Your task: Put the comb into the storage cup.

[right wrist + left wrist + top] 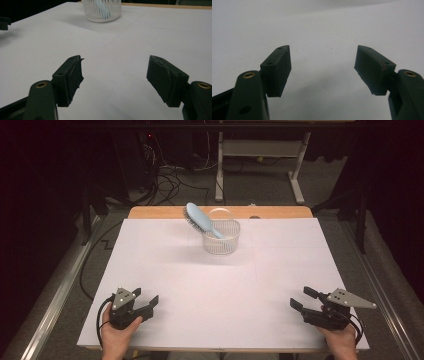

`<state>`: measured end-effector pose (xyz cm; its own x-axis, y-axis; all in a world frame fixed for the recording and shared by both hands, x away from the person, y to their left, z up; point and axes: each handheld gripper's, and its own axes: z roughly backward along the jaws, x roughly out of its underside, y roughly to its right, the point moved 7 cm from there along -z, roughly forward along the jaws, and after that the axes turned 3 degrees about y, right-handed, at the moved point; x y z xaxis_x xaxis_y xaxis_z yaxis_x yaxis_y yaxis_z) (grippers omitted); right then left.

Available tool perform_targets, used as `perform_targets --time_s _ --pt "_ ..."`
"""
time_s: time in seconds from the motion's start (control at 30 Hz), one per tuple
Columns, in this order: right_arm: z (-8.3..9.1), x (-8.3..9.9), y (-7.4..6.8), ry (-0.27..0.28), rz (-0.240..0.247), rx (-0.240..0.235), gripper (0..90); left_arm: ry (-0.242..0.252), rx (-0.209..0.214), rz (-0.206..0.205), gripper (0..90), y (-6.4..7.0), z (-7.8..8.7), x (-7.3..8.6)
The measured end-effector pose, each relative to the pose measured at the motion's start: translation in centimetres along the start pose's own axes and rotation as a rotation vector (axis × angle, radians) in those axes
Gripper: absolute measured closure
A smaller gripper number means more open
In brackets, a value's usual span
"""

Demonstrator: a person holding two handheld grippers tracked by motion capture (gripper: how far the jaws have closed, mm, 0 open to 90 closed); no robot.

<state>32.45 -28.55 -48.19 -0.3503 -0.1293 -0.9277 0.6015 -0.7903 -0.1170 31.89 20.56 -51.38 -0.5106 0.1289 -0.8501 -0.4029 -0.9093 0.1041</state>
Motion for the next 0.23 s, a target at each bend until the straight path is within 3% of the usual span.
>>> perform_targets --time_s 0.23 --pt "0.03 -0.02 0.00 0.002 0.002 0.000 29.2 0.002 0.001 0.004 30.3 0.01 -0.03 -0.02"
